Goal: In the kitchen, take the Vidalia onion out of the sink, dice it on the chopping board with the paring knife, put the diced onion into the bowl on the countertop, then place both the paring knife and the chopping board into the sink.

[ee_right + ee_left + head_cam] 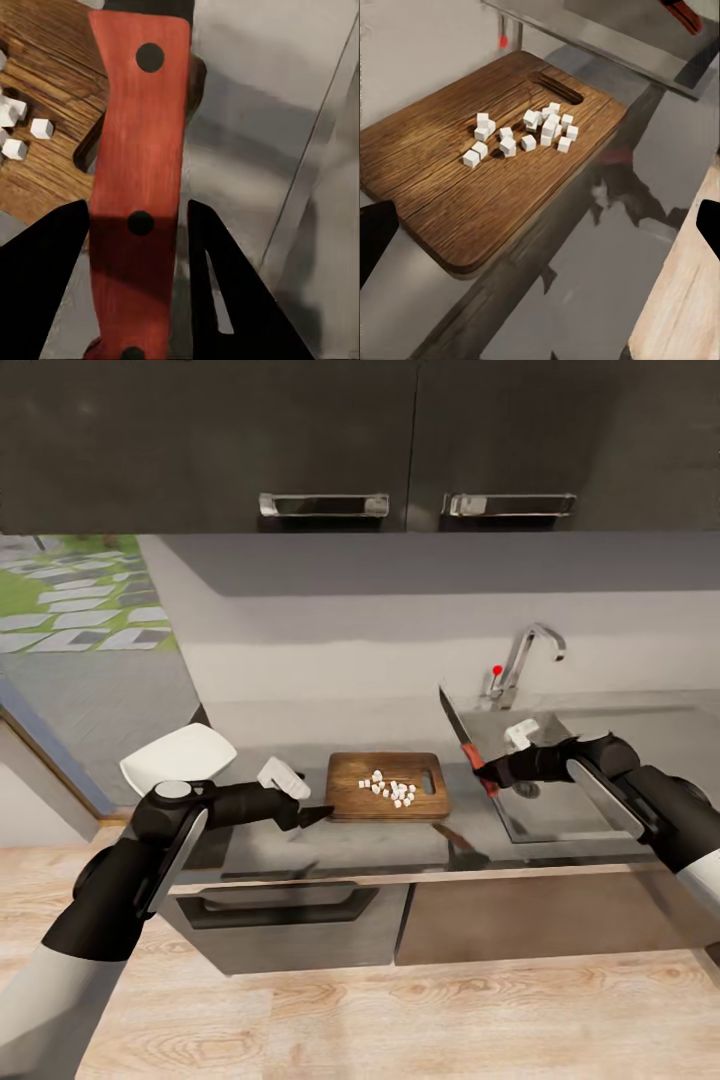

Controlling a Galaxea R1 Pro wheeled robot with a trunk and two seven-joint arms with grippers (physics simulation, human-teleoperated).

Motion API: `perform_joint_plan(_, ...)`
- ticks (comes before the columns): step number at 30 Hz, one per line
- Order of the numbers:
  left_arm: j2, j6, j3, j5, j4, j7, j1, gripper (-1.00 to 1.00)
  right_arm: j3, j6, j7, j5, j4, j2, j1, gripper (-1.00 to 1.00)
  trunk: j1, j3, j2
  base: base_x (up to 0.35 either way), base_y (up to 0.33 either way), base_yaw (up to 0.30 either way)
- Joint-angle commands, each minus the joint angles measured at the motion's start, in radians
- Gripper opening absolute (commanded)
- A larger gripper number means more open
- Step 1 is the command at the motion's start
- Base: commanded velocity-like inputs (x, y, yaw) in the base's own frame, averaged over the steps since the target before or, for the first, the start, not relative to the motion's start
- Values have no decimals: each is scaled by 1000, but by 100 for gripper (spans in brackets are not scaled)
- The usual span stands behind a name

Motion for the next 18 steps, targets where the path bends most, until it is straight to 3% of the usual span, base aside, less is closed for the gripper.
perform_joint_plan(1,1,10,0,1,-2,-1,-1,100,2,4,3,-5,4,-1,-1,-100,-3,1,5,0,0,0)
perform_joint_plan(3,11,13,11,2,-3,0,-1,100,3,16,5,-22,28,-1,0,-100,-11,8,19,0,0,0)
perform_joint_plan(7,16,15,81,1,-3,-1,-1,100,2,42,2,-28,79,-1,0,-100,-26,20,47,0,0,0)
perform_joint_plan(11,14,16,95,1,-10,0,-1,100,-36,180,-41,-27,103,0,0,-100,-34,27,62,0,0,0)
perform_joint_plan(12,13,17,97,1,-12,-1,-1,100,-54,227,-92,-27,107,0,0,-100,-34,27,62,0,0,0)
perform_joint_plan(13,13,17,98,1,-12,-1,-1,100,-57,234,-122,-27,110,0,0,-100,-34,27,62,0,0,0)
perform_joint_plan(14,14,16,98,1,-12,0,-1,100,-62,239,-198,-27,129,5,0,-100,-34,27,62,0,0,0)
perform_joint_plan(15,14,16,99,1,-12,0,-1,100,-63,240,-217,-27,137,8,0,-100,-34,27,62,0,0,0)
perform_joint_plan(17,14,16,100,1,-12,0,-1,100,-73,242,-285,-28,162,35,0,-100,-34,27,62,0,0,0)
perform_joint_plan(18,13,16,100,1,-12,-1,-1,100,-89,242,-320,-29,173,75,0,-100,-34,27,62,20,-7,0)
